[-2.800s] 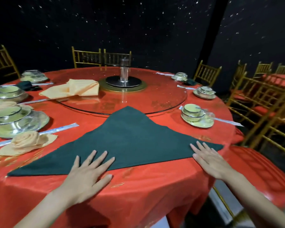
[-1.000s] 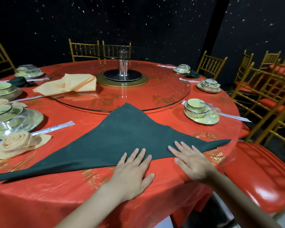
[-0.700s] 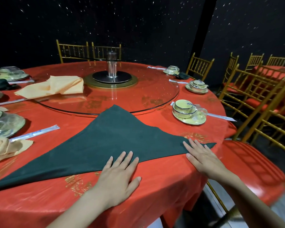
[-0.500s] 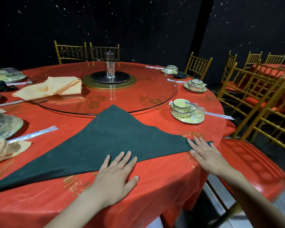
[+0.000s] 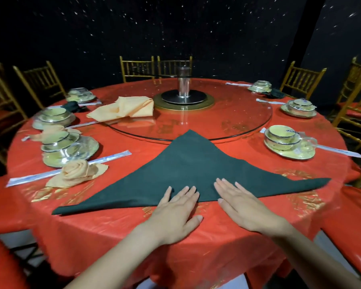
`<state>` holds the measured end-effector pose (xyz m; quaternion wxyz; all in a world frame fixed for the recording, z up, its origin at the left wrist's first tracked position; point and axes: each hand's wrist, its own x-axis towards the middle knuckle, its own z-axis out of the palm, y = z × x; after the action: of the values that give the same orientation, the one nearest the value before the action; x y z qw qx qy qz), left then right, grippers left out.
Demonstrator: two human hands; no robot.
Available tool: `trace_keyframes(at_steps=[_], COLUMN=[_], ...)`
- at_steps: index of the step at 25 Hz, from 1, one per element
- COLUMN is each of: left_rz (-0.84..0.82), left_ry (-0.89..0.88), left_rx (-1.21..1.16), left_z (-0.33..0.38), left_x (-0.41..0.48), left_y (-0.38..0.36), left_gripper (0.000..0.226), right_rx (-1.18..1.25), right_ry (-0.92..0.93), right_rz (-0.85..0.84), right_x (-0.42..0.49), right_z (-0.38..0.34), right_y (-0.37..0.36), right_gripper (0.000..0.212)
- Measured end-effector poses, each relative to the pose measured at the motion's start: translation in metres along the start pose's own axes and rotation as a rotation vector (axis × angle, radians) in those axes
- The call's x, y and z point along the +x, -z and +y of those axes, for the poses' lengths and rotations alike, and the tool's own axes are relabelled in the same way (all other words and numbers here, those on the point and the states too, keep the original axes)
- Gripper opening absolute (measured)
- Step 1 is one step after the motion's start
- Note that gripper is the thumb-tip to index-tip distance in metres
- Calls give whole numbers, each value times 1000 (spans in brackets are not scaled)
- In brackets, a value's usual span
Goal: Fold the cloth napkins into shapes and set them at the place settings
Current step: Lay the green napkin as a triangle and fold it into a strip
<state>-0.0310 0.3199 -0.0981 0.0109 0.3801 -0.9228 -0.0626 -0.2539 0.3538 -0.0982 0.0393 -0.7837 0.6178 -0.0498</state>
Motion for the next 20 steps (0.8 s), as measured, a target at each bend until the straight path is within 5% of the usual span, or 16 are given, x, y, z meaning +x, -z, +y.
trace_keyframes(at_steps=[3,9,20], left_rz=[19,-34,-7], left_ry=[72,92,79], left_rx=[51,-9,-23], left_z=[-48,-88,-170], left_x=[-40,-66,-124], left_y=[6,11,15], left_gripper=[90,82,68], right_rx=[-29,10,-30], right_ry=[-20,25,81], right_rz=[-31,-66,-54], right_x=[-2,9,15], right_z=[4,-6,-7], right_y=[-3,3,0], right_gripper=[114,78,72])
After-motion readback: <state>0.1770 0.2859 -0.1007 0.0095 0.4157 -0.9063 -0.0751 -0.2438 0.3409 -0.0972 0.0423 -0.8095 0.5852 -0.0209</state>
